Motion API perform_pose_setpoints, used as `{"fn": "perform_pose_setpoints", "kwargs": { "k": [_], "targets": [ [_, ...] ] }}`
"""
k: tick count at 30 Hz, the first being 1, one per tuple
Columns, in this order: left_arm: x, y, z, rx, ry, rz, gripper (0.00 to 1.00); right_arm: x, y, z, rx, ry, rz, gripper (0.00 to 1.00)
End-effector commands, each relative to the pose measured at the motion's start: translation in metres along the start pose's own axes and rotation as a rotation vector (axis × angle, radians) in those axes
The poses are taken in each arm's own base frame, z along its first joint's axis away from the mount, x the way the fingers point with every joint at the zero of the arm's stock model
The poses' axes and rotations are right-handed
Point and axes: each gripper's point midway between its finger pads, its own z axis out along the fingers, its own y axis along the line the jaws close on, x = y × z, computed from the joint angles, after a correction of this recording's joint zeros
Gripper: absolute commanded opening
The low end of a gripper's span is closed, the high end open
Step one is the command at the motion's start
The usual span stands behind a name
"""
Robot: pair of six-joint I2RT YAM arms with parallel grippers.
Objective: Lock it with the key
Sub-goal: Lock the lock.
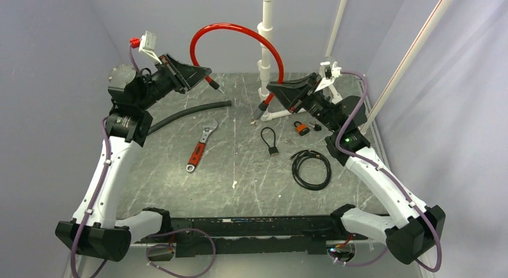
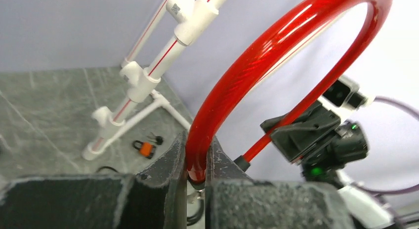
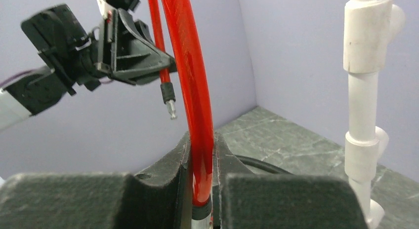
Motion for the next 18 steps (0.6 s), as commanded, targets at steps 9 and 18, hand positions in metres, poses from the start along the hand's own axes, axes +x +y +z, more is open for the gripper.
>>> {"fn": "perform_pose_setpoints", "kwargs": {
  "k": [9,18],
  "targets": [
    [0.018,-0.02,0.033,0.066,0.001,-0.457,0.0,-0.059,0.032,0.01,-0.157,-0.261,-0.061,0.0],
    [0.036,-0.022,0.035,0.081,0.044,-0.514,0.0,-0.049,0.037,0.018,-0.197,-0.236,-0.065,0.0]
  ]
}}
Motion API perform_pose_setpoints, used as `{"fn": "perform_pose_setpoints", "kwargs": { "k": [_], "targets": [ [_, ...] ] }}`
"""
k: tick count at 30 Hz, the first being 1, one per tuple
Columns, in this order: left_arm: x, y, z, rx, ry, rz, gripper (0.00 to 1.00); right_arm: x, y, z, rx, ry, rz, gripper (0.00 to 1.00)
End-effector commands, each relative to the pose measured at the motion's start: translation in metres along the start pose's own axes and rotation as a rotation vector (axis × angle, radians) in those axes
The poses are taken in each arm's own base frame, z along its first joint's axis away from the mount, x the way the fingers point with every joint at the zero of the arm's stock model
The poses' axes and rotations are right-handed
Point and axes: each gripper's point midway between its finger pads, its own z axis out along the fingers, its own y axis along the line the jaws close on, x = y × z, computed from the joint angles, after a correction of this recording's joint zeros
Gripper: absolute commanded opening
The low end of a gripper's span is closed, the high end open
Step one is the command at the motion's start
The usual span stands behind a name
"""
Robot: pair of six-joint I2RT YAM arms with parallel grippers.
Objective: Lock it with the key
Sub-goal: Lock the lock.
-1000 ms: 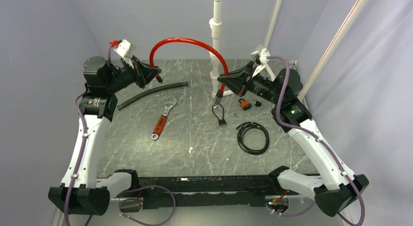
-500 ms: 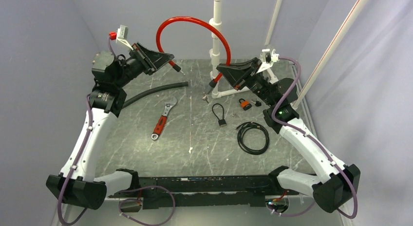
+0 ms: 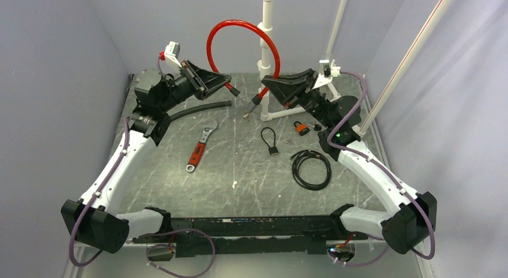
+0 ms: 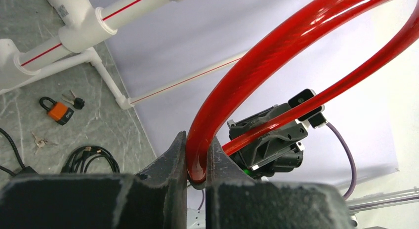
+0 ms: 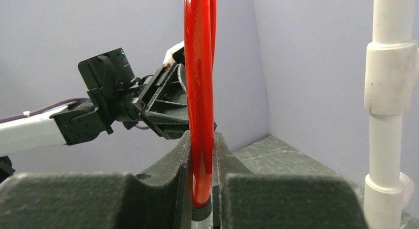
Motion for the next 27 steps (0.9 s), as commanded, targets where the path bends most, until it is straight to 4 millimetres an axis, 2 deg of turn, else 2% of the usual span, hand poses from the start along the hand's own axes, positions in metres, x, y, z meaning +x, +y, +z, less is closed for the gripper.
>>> {"fn": "perform_pose_setpoints", "kwargs": {
  "k": [1,7,20,27],
  "targets": [
    [-0.003,-0.017,-0.001,0.059,-0.026,-0.022,0.0,-0.036,0.026,0.006,-0.1,-0.111,-0.066,0.0],
    [0.007,-0.011,-0.001,0.057,-0.011,-0.015,0.0,-0.036,0.029,0.01,-0.112,-0.109,-0.057,0.0],
    [0.011,-0.001,-0.001,0.033,-0.017,-0.018,0.0,-0.032,0.039,0.016,-0.148,-0.095,-0.03,0.0],
    [0.013,0.002,0.0,0.029,-0.009,-0.026,0.0,-0.032,0.038,0.016,-0.137,-0.1,-0.033,0.0]
  ]
}}
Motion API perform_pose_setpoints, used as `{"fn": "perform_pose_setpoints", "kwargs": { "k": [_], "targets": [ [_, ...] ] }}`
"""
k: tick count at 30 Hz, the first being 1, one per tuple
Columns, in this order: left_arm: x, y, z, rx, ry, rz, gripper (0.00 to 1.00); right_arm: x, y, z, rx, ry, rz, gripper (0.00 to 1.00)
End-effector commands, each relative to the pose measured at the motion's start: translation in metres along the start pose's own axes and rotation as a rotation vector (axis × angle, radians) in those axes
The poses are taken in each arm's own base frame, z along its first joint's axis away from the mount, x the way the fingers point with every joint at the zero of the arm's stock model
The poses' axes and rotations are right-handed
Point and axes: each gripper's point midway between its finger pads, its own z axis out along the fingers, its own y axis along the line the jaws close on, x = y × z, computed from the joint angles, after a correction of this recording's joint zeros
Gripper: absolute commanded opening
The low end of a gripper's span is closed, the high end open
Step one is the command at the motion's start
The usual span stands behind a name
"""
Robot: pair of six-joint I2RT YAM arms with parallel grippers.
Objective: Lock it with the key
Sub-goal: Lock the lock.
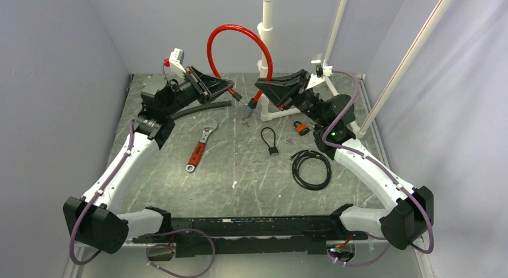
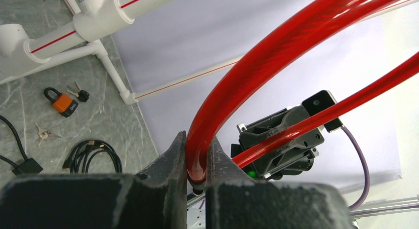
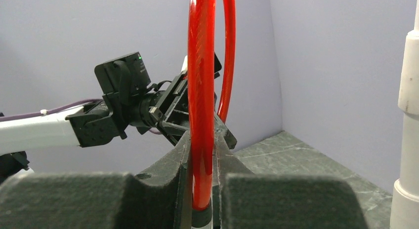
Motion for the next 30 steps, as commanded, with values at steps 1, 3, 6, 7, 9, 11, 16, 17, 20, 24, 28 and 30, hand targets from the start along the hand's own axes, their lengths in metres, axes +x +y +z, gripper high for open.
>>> {"fn": "perform_pose_setpoints", "kwargs": {
  "k": [1,3,6,7,9,11,16,17,20,24,28,30],
  "targets": [
    [0.0,-0.016,-0.005,0.048,-0.014,0.014,0.0,-0.048,0.028,0.007,-0.081,-0.132,-0.073,0.0],
    [0.001,-0.013,-0.005,0.039,-0.011,0.005,0.0,-0.05,0.027,0.007,-0.079,-0.138,-0.081,0.0],
    [0.004,-0.012,-0.006,0.036,-0.002,0.007,0.0,-0.052,0.024,0.008,-0.06,-0.147,-0.089,0.0],
    [0.004,-0.013,-0.007,0.037,-0.001,0.01,0.0,-0.052,0.022,0.008,-0.053,-0.15,-0.092,0.0],
    [0.005,-0.014,-0.009,0.041,0.003,0.013,0.0,-0.052,0.021,0.008,-0.049,-0.15,-0.098,0.0],
    [0.005,-0.018,-0.009,0.048,0.001,0.012,0.0,-0.049,0.018,0.008,-0.044,-0.144,-0.096,0.0],
    [0.003,-0.029,-0.008,0.074,-0.003,0.006,0.0,-0.042,0.012,0.008,-0.02,-0.136,-0.097,0.0],
    [0.004,-0.031,-0.008,0.079,-0.001,0.008,0.0,-0.041,0.011,0.009,-0.021,-0.136,-0.097,0.0],
    [0.007,-0.03,-0.007,0.082,0.008,0.009,0.0,-0.042,0.011,0.01,-0.021,-0.139,-0.101,0.0],
    [0.012,-0.025,-0.007,0.078,-0.006,0.055,0.0,-0.048,0.002,0.012,0.031,-0.163,-0.066,0.0],
    [0.002,-0.01,-0.008,0.029,-0.1,0.157,0.0,-0.045,-0.01,0.016,0.115,-0.17,0.059,0.0],
    [-0.004,-0.006,-0.009,0.014,-0.146,0.217,0.0,-0.037,-0.019,0.016,0.168,-0.158,0.131,0.0]
  ]
}}
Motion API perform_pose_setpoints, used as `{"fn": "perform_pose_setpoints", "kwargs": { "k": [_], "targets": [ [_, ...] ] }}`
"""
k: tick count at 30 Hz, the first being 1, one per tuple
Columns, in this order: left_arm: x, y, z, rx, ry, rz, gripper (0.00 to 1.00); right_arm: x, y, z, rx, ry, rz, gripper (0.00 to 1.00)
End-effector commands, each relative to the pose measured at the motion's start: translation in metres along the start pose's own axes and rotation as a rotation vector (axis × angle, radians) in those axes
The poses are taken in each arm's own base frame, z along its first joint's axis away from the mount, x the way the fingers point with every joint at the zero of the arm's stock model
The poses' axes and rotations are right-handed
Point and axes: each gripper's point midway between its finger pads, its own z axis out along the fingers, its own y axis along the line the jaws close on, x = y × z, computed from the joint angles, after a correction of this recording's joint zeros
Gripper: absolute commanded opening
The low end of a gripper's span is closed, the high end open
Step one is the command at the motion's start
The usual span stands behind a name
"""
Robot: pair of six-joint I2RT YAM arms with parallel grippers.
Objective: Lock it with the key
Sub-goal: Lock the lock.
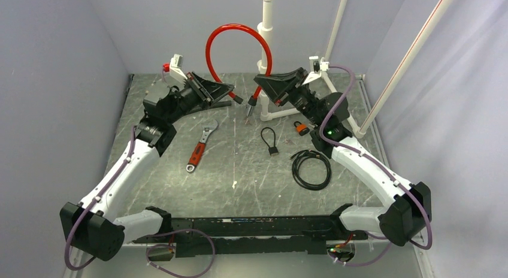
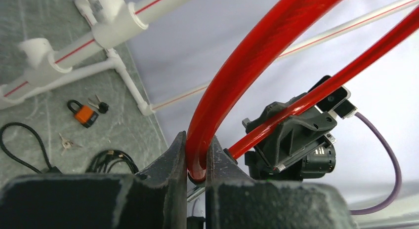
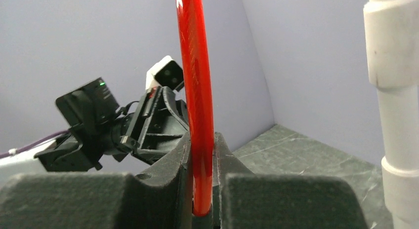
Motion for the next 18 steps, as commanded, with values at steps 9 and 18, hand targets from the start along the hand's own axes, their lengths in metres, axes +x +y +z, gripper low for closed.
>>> {"fn": "perform_pose_setpoints", "kwargs": {
  "k": [9,18],
  "targets": [
    [-0.018,-0.01,-0.007,-0.017,-0.19,0.209,0.0,-0.015,-0.027,0.001,0.254,-0.111,0.244,0.0],
    [-0.014,0.03,0.004,-0.196,-0.212,0.006,0.0,-0.009,-0.036,-0.001,0.337,-0.148,0.263,0.0]
  ]
}}
